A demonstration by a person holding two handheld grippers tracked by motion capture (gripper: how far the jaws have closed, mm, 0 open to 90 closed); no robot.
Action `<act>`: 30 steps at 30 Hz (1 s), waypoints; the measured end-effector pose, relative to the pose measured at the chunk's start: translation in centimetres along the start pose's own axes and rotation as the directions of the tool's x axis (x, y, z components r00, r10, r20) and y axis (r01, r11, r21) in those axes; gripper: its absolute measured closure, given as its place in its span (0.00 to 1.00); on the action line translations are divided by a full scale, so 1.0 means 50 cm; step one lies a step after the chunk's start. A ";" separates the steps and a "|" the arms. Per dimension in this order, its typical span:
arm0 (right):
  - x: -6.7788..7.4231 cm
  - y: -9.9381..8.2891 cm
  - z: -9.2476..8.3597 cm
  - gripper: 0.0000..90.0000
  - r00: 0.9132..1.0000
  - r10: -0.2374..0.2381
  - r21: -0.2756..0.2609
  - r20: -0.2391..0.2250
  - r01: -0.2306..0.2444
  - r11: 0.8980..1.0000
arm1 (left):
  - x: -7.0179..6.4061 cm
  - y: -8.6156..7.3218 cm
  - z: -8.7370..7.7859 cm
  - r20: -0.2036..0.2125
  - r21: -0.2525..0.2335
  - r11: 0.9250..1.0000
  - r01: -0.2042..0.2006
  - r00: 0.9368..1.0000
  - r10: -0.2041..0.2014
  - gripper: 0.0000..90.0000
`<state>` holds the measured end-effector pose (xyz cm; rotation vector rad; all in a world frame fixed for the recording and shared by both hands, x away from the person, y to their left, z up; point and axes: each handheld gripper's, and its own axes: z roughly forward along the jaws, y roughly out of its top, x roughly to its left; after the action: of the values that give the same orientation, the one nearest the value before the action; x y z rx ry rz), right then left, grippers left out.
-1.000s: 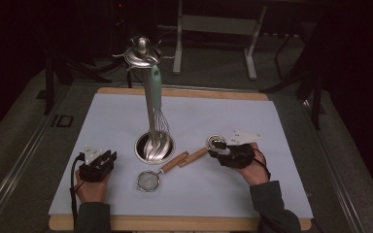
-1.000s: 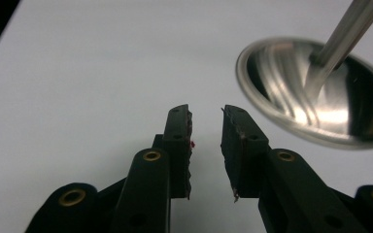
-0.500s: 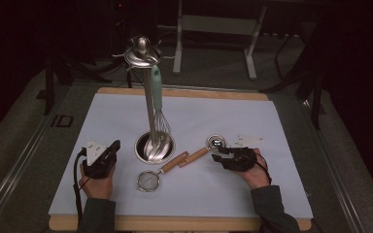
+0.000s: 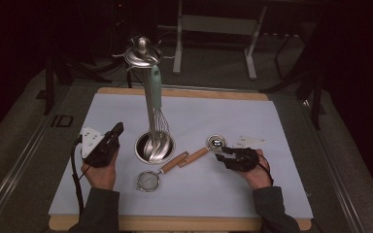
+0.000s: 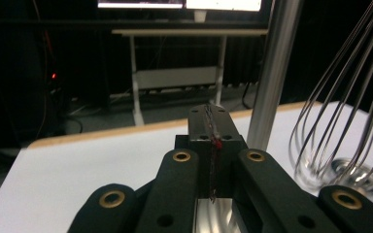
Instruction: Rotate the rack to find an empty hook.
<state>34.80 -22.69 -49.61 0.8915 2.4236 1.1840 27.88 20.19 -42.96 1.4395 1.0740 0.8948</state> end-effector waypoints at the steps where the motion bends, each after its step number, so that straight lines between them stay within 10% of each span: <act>1: 0.000 -0.001 0.000 0.64 1.000 -0.002 0.004 0.003 0.002 1.000 | -0.001 0.006 0.000 0.003 -0.016 1.000 0.002 1.000 -0.002 1.00; 20: -0.019 -0.013 -0.007 0.63 0.999 0.041 -0.016 0.006 -0.041 0.999 | -0.048 0.119 0.017 0.045 -0.225 0.974 -0.037 0.998 0.048 1.00; 30: -0.019 -0.013 -0.011 0.63 0.999 0.052 -0.025 -0.003 -0.052 0.998 | -0.081 0.184 0.020 0.049 -0.315 0.946 -0.078 0.994 0.098 1.00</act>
<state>35.00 -23.94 -49.79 0.9514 2.3959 1.2312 28.86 15.90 -33.86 1.2480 0.7840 1.0262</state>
